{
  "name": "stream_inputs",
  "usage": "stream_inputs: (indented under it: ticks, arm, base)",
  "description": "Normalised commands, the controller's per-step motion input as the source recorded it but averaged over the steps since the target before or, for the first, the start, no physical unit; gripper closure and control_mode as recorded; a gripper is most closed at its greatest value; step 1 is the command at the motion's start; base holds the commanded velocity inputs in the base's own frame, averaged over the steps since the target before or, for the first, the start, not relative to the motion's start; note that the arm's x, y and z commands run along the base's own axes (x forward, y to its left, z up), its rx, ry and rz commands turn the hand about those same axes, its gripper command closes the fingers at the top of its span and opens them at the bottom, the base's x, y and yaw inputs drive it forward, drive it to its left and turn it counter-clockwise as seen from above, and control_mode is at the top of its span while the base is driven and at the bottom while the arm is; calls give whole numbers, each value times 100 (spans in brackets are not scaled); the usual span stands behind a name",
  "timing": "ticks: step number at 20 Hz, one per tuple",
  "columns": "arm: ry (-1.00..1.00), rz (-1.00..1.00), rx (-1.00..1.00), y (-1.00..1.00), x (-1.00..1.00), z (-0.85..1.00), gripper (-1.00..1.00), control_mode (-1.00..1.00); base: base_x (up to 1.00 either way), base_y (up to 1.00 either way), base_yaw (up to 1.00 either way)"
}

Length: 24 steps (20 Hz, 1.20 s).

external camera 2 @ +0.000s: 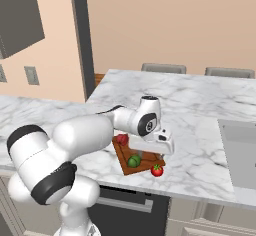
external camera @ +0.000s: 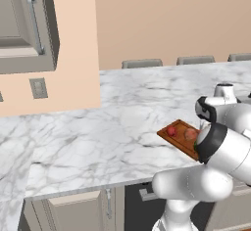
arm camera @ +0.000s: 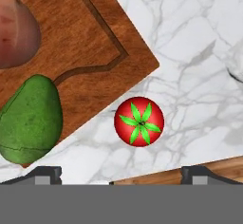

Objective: Place the avocado, onion, tomato, and bell pepper on the cutting board.

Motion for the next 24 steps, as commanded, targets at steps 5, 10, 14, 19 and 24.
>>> stream_inputs:
  ticks: [5,10,14,19,24]
  arm:
    - [0,0,0,-13,-1,-22,-100,-100]
    - [0,0,5,-5,0,-17,-100,-100]
    - [0,0,9,-1,0,-10,-100,-100]
    - [0,0,2,-12,0,-12,-100,-100]
    - [0,0,0,-12,3,-18,-100,-100]
  base:
    - [0,0,0]
    - [0,0,0]
    - [0,0,0]
    - [0,0,0]
    - [0,0,0]
